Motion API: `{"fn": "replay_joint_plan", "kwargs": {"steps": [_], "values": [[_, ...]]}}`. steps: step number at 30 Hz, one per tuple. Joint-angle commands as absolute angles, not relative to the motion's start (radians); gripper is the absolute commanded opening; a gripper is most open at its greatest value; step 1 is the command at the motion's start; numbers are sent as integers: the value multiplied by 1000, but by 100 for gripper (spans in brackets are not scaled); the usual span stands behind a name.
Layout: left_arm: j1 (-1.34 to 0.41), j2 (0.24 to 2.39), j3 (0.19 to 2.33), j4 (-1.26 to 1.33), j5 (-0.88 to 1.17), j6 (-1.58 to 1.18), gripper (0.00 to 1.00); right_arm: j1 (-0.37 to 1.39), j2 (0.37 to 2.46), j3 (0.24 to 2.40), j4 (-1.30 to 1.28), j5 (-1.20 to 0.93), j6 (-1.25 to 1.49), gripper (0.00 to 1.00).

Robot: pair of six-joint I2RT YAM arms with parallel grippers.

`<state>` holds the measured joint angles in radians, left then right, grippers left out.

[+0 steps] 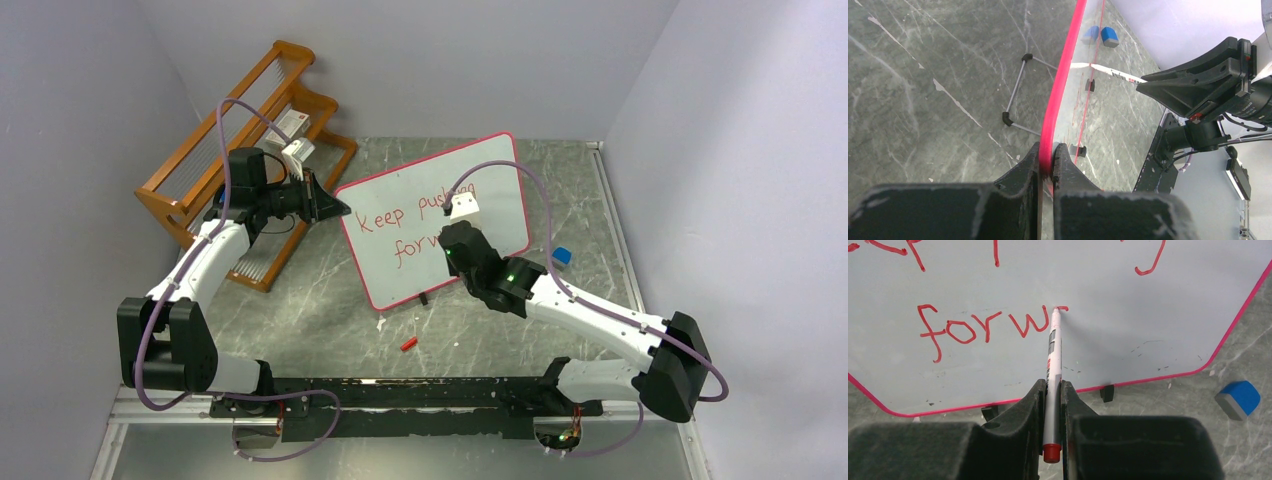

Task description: Write a sentence on the whiteboard

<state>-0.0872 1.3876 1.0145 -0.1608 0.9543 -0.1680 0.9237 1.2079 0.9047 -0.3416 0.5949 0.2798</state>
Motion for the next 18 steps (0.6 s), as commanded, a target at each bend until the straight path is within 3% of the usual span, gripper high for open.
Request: {"fn": "replay_joint_plan", "kwargs": {"steps": [1,18], "values": [[-107,1430,994,-219,802,-44,5,919,1203,880,-351,565,302,0],[-107,1431,994,-220,800,-43,5,918,1227,868,-396,538,308,0]]}}
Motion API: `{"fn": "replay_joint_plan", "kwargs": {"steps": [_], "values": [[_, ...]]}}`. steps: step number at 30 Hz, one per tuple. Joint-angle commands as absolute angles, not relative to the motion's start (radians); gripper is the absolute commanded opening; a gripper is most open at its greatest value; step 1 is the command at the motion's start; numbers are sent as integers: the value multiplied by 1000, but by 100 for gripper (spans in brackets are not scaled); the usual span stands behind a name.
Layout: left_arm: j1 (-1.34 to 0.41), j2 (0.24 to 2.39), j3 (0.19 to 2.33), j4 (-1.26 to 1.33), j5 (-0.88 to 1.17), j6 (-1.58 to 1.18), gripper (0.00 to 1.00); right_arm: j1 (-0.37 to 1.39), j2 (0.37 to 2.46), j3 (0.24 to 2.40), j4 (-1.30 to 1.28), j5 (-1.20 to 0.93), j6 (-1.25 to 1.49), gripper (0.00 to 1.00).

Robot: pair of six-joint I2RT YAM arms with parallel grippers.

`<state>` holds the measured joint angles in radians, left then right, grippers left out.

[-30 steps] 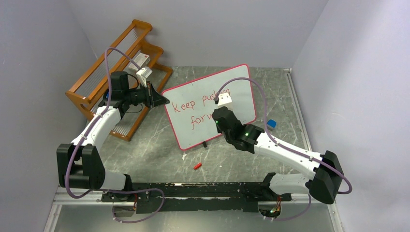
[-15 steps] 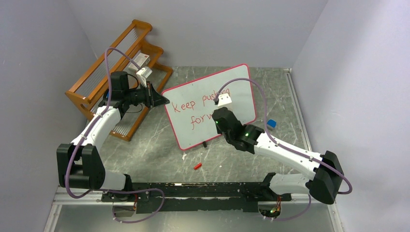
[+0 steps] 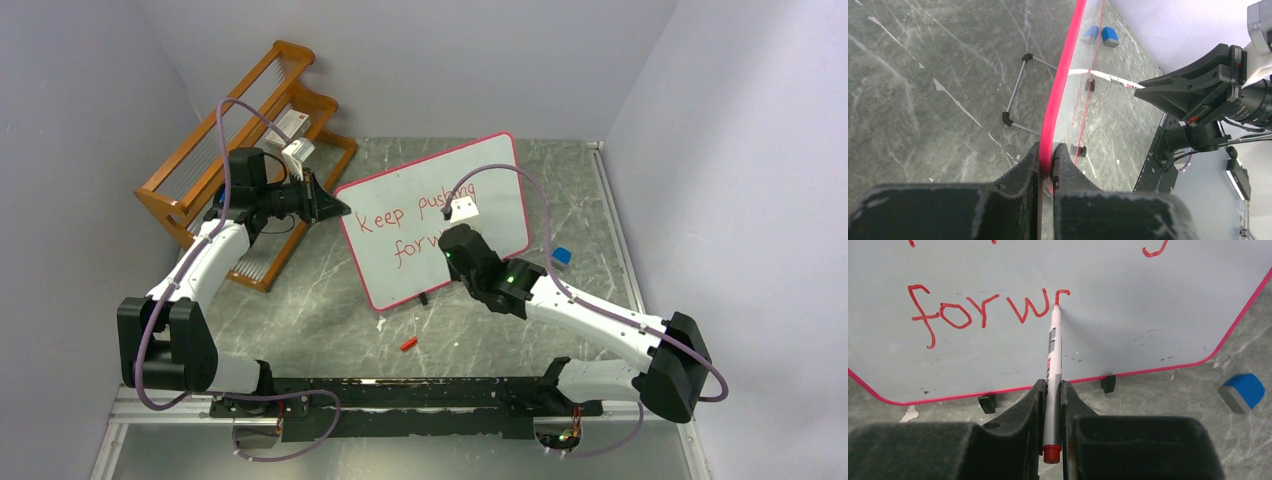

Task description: Write a sentence on the whiteboard

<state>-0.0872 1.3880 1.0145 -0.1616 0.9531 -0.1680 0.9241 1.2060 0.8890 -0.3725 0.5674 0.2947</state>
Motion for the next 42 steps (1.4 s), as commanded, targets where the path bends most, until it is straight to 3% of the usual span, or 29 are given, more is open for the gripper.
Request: {"fn": "replay_joint_plan", "kwargs": {"steps": [1,42], "values": [[-107,1431,995,-219,801,-43,5,919,1230,868,-396,545,306,0],[-107,1432,995,-222,798,-41,5,905,1205,894,-416,623,280,0]]}}
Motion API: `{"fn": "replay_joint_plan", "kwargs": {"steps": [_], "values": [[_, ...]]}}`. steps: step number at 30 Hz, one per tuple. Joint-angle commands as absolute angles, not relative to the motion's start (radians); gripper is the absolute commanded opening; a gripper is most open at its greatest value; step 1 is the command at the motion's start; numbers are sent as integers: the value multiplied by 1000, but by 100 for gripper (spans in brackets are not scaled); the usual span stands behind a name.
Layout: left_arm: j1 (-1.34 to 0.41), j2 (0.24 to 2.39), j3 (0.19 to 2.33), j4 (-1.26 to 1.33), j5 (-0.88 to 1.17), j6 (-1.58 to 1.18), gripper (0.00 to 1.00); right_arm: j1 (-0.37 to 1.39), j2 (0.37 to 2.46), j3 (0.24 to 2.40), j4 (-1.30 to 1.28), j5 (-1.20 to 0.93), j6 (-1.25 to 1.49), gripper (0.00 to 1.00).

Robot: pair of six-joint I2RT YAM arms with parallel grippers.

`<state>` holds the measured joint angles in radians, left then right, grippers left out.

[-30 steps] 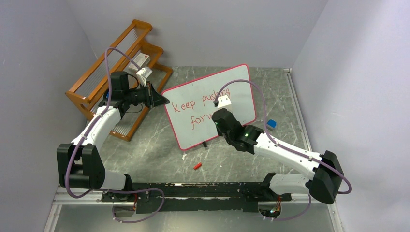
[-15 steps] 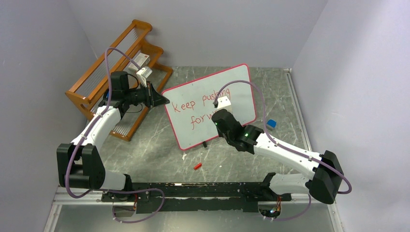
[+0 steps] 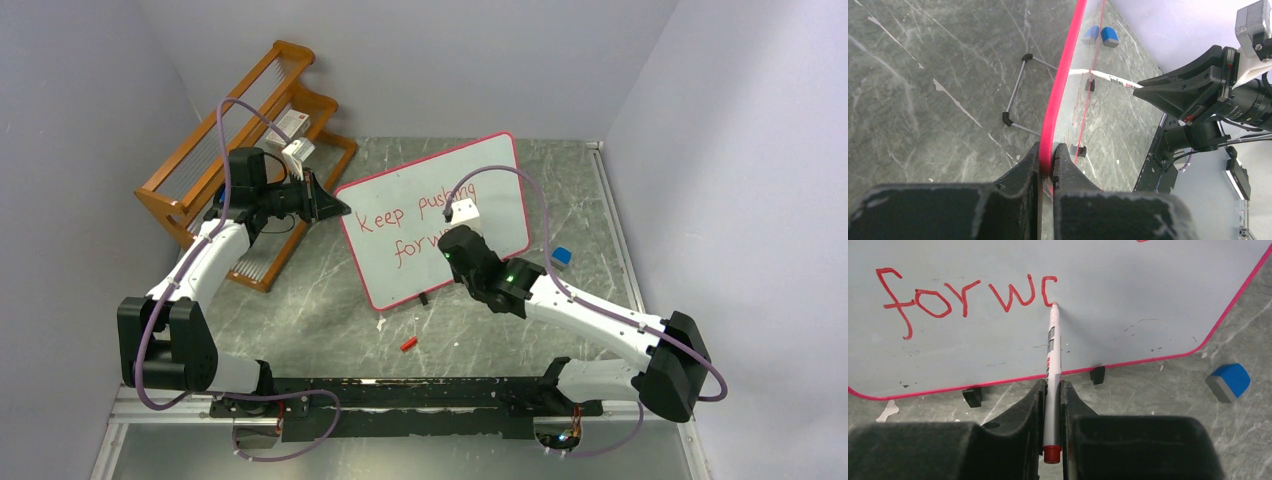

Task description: Write a sentence on the whiteboard

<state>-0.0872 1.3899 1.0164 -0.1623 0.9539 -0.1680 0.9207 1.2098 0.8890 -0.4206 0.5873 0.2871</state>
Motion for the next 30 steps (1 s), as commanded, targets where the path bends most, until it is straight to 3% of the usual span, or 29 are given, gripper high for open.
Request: {"fn": "replay_joint_plan", "kwargs": {"steps": [1,30], "values": [[-107,1432,996,-221,800,-41,5,905,1203,894,-411,624,276,0],[-107,1433,998,-223,799,-40,5,896,1191,913,-326,618,244,0]]}}
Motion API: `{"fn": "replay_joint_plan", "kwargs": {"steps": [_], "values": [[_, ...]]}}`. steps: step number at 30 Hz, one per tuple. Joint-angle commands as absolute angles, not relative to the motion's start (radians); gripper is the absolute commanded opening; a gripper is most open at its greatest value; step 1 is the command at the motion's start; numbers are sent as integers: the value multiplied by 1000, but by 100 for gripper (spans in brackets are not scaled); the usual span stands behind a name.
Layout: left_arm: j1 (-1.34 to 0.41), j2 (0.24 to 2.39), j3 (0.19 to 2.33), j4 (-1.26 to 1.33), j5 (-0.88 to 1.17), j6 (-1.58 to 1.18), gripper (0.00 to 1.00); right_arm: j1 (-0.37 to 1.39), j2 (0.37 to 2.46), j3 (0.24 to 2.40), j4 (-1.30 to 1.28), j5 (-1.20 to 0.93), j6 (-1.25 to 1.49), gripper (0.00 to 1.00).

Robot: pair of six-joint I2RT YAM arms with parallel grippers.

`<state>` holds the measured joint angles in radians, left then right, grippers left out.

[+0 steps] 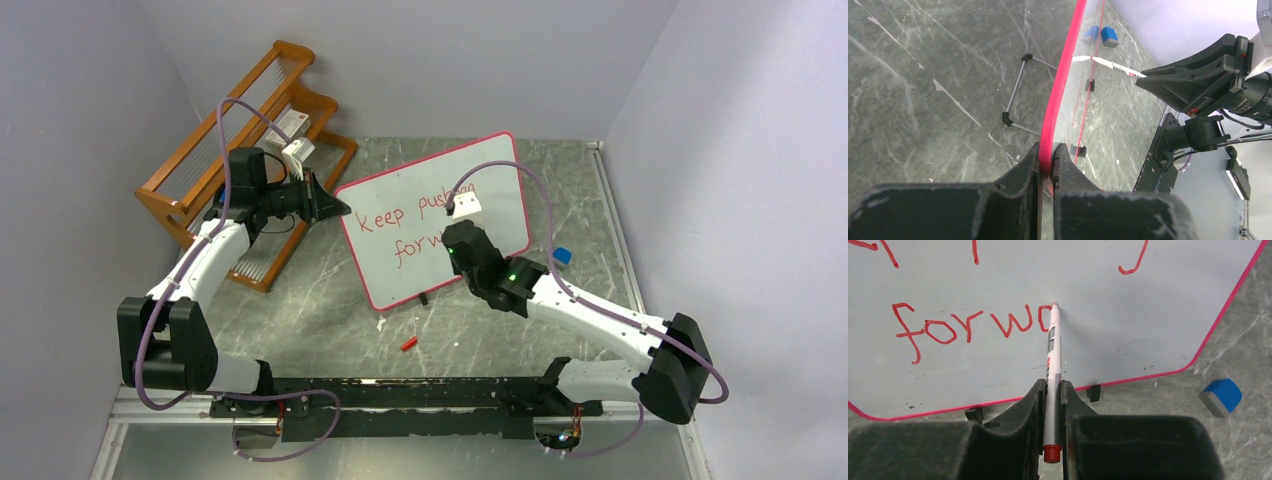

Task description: Write a sentence on the whiteboard

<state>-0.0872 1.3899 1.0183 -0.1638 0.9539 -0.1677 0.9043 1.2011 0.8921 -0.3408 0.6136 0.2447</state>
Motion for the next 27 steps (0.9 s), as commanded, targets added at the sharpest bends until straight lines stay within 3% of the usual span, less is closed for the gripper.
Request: {"fn": "replay_joint_plan", "kwargs": {"steps": [1,27], "values": [[-107,1435,998,-222,800,-41,5,895,1190,909,-329,615,247,0],[-107,1434,998,-225,793,-40,5,880,1181,854,-408,600,297,0]]}}
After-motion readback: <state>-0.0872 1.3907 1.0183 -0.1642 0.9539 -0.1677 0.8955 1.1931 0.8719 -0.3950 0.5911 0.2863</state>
